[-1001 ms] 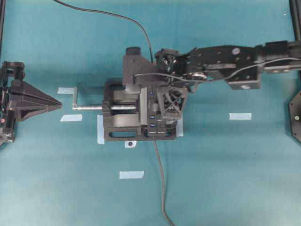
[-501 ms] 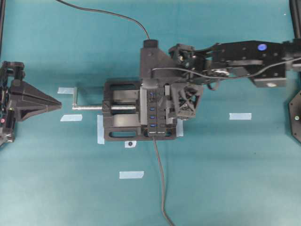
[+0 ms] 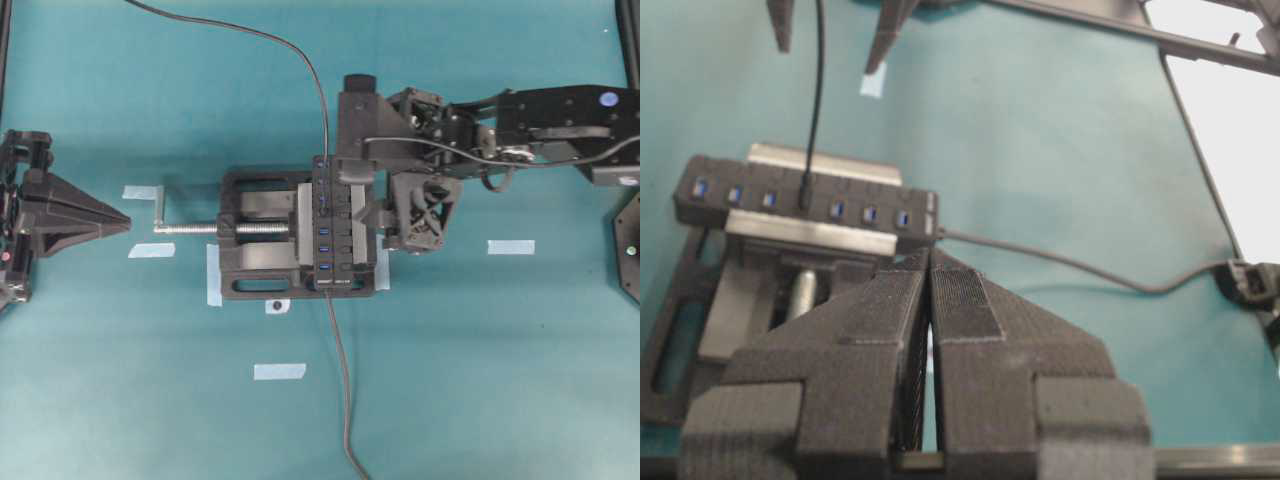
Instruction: Insert the USB into the center port of the fixed hub
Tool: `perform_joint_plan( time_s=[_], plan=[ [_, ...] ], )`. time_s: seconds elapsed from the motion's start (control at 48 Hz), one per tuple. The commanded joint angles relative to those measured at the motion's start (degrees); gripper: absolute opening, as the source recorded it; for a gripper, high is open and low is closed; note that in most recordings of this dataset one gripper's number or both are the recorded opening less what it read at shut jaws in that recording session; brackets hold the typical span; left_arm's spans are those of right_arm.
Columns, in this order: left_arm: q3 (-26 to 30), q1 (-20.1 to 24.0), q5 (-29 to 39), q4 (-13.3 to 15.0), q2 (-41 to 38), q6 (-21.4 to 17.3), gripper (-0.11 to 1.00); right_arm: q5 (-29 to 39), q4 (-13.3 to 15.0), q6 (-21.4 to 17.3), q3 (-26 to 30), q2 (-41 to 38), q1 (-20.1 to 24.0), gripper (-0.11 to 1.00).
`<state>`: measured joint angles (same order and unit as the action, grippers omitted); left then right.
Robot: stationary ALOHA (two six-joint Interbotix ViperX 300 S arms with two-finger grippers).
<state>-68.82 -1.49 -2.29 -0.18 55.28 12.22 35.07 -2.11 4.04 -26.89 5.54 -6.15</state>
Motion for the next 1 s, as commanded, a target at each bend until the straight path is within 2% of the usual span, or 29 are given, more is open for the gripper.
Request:
perform_joint_plan(
  time_s=[0.0, 0.98],
  plan=[
    [0.70, -0.18, -0.18, -0.09, -0.35, 0.09, 0.00, -0.79, -0.09, -0.62, 0.00, 2.11, -0.09, 0.74],
    [0.62, -0.18, -0.18, -0.09, -0.26, 0.18, 0.00, -2.46, -0.09, -0.53, -1.41, 3.08, -0.09, 0.74]
  ],
)
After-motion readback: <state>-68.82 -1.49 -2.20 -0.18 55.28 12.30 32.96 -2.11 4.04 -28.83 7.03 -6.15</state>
